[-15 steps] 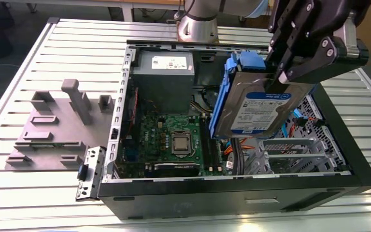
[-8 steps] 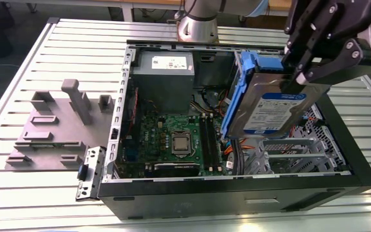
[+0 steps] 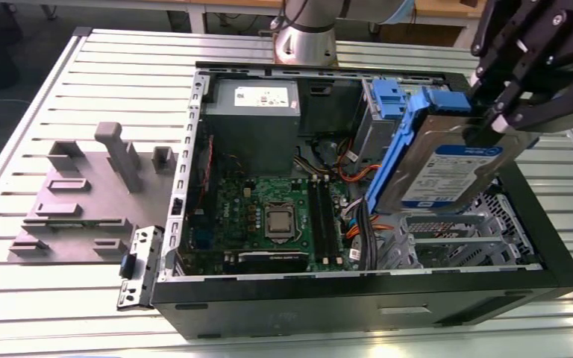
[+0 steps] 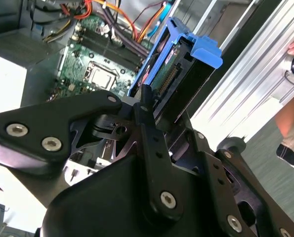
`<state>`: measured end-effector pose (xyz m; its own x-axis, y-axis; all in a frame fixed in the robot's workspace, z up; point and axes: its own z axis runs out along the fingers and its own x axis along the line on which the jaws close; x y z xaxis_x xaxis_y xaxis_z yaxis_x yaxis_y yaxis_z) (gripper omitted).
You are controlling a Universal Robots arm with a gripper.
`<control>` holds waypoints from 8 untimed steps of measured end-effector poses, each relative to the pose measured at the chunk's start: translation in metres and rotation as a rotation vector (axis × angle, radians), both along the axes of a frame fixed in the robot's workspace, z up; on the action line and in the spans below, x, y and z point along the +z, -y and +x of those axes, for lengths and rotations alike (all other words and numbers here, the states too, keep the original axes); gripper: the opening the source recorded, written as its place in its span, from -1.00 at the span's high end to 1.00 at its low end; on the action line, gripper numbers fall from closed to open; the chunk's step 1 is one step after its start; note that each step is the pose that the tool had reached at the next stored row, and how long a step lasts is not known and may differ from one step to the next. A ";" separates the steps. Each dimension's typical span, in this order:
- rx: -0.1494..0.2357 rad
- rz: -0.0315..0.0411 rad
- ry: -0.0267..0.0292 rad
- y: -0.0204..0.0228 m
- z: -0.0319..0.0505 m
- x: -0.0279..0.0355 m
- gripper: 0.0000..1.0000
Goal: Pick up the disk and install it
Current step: 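Pick up the disk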
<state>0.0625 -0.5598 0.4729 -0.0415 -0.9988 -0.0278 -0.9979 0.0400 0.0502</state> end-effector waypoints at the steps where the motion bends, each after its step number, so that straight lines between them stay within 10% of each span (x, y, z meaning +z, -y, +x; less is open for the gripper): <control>1: 0.000 0.0000 0.0000 0.0006 0.0032 -0.0002 0.30; 8: 0.000 0.0000 0.0000 0.0074 0.0124 -0.0008 0.30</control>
<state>0.0749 -0.5672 0.4721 -0.0415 -0.9988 -0.0278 -0.9979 0.0400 0.0502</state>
